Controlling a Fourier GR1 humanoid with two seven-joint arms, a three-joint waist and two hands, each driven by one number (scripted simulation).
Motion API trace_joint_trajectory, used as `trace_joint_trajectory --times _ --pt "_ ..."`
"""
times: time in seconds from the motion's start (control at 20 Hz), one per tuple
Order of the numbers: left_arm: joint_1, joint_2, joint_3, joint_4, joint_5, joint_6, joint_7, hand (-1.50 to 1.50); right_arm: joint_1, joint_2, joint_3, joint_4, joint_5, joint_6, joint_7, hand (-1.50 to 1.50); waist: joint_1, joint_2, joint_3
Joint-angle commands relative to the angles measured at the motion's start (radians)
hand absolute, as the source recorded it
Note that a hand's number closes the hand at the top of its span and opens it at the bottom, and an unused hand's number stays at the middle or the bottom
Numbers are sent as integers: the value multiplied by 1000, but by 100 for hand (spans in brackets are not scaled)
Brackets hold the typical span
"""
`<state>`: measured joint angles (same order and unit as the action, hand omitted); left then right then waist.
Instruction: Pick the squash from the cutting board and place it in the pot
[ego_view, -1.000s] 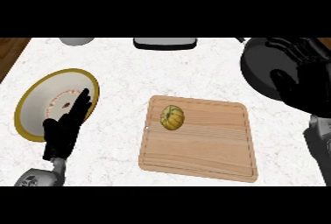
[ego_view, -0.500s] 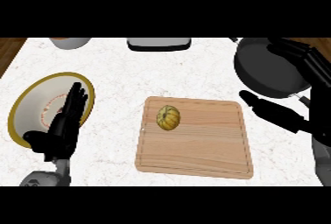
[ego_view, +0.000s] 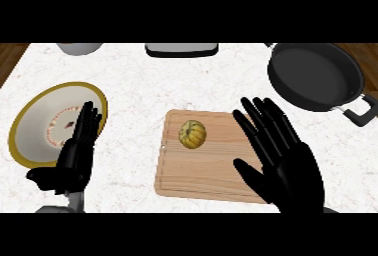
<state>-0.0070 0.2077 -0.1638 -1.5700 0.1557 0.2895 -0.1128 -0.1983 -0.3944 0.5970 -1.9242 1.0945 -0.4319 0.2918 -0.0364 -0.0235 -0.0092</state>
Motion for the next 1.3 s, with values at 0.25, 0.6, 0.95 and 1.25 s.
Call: trace_joint_trajectory --times 0.25,0.6,0.95,1.25 --pt "6 7 7 -12 9 -21 -20 0 35 196 166 127 358 473 446 -150 22 10 0" --pt "-3 -35 -25 9 -13 -17 -38 0 -136 390 329 272 356 680 830 -150 57 25 8" --pt "-4 -46 -40 -18 -42 -2 -5 0 -190 393 341 414 252 653 969 -150 52 23 9" --pt "-22 -62 -52 -57 -81 34 44 0 -237 394 284 498 169 609 953 -150 49 23 10"
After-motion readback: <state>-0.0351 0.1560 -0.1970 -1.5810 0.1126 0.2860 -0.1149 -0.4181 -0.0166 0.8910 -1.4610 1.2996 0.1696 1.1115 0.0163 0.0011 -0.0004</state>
